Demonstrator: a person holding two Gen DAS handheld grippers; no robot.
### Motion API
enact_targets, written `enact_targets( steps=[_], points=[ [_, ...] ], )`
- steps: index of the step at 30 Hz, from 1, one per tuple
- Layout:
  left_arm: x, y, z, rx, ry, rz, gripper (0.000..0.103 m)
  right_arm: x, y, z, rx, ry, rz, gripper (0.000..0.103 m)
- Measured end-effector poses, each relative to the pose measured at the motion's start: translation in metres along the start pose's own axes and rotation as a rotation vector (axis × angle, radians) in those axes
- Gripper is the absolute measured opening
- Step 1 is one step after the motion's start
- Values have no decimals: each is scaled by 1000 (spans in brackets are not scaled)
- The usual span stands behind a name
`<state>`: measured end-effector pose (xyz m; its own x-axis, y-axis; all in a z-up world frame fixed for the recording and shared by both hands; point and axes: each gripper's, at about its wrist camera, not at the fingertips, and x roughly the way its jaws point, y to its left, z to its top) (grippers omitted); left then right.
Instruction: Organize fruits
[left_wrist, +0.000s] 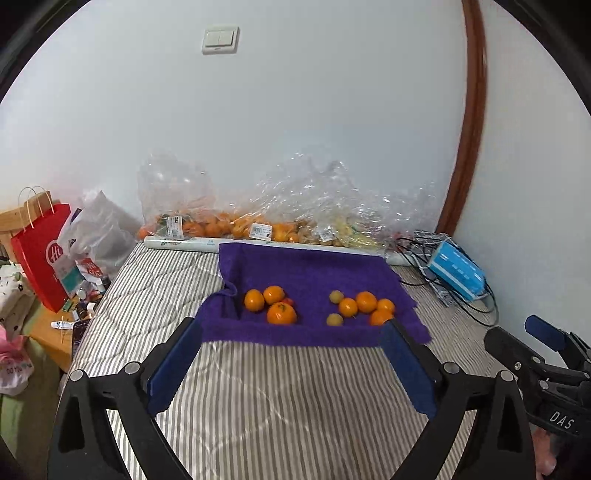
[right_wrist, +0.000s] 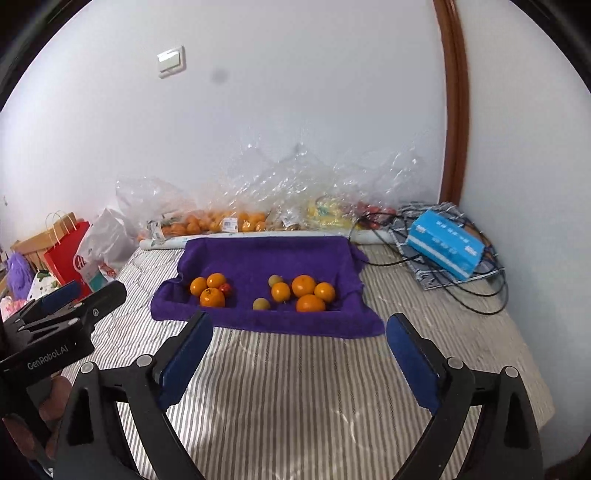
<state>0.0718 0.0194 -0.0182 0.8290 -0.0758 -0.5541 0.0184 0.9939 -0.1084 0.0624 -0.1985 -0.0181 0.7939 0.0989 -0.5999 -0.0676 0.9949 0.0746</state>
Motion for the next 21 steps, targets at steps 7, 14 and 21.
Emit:
enact_targets(
  steps=[7, 14, 21],
  points=[
    [-33, -12, -8, 29, -46, 29, 99, -32, 1, -7, -2, -29, -9, 103],
    [-48, -19, -6, 41, -76, 40, 100, -42, -10, -9, 53, -35, 14, 103],
    [-46, -22, -9, 50, -66, 37, 100, -41, -15, -11, 78, -27, 7, 103]
  ],
)
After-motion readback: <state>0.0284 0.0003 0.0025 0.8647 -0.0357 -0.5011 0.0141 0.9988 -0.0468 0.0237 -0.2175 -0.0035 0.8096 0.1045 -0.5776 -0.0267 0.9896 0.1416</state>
